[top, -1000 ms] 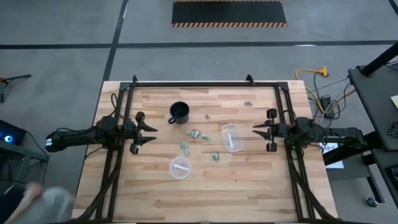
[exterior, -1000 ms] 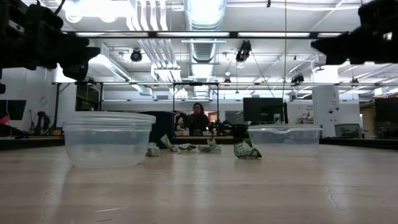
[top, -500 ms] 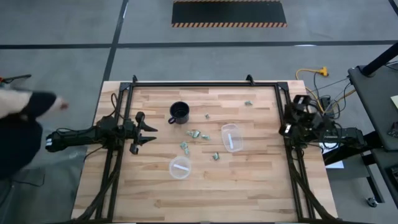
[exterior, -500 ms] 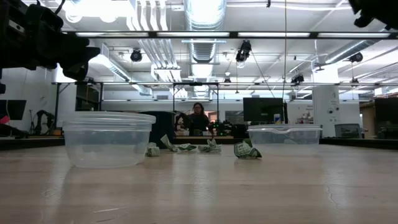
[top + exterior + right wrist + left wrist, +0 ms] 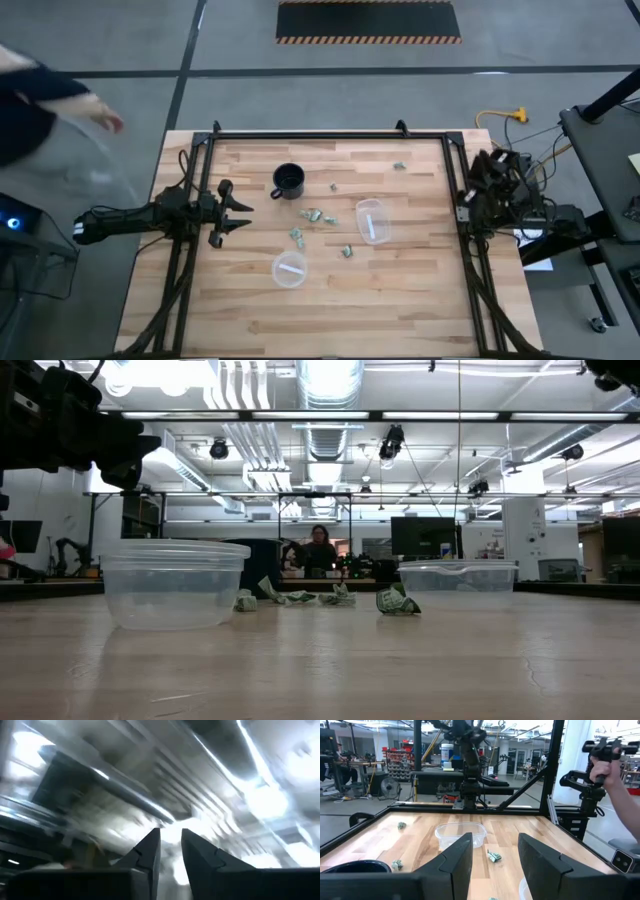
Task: Pick and place Stevia / Truvia into bins
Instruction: Put the white stevia packet into the top transparent container
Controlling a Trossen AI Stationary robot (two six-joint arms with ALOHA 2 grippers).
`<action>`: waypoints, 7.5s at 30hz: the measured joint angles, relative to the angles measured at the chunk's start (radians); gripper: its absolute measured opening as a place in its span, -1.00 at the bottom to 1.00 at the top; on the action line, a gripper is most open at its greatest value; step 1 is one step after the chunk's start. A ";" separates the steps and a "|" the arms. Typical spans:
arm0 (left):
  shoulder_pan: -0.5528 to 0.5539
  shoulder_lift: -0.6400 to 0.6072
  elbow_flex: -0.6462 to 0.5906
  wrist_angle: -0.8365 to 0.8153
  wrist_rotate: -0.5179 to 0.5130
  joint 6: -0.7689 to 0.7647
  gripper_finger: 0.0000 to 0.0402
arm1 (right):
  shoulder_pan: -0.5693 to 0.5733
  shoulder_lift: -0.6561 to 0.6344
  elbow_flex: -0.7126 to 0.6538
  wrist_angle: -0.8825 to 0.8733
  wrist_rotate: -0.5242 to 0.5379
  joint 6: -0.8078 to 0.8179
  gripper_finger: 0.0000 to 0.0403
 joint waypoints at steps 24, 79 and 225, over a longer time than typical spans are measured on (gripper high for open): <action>0.000 0.000 0.000 0.000 0.000 0.000 -0.30 | -0.062 0.680 0.784 -2.061 0.515 1.311 -0.66; 0.000 0.000 0.000 0.000 0.000 0.000 -0.30 | -0.675 1.441 0.963 -1.906 -0.280 0.038 -0.23; 0.000 0.000 0.000 0.000 0.000 0.000 -0.30 | -0.630 1.799 0.126 0.525 -1.230 1.041 -0.94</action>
